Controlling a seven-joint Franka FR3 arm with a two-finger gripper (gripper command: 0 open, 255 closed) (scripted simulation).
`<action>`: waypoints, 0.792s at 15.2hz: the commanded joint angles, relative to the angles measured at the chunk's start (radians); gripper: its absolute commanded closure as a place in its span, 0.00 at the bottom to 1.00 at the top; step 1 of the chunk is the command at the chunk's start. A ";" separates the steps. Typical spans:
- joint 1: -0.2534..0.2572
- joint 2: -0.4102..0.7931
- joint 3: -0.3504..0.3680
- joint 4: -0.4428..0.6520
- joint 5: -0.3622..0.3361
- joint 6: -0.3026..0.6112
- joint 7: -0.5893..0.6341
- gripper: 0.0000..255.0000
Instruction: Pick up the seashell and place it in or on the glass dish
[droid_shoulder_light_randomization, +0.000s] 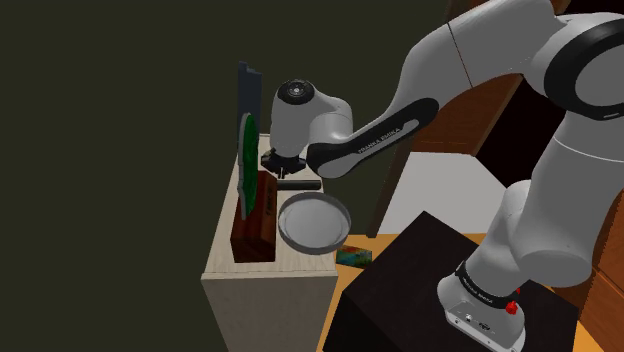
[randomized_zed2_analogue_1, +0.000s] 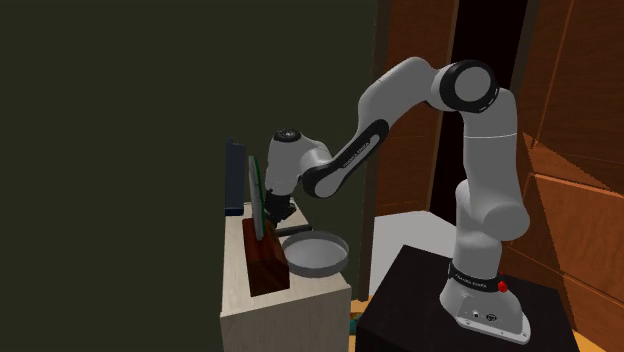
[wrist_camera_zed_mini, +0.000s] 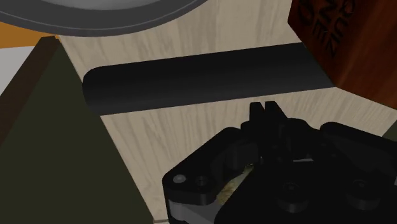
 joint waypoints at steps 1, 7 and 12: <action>0.000 0.000 0.000 0.000 0.000 0.000 0.000 1.00; -0.038 -0.009 0.005 0.001 0.076 0.020 -0.188 0.00; -0.226 0.074 0.070 0.198 0.441 -0.103 -1.088 0.00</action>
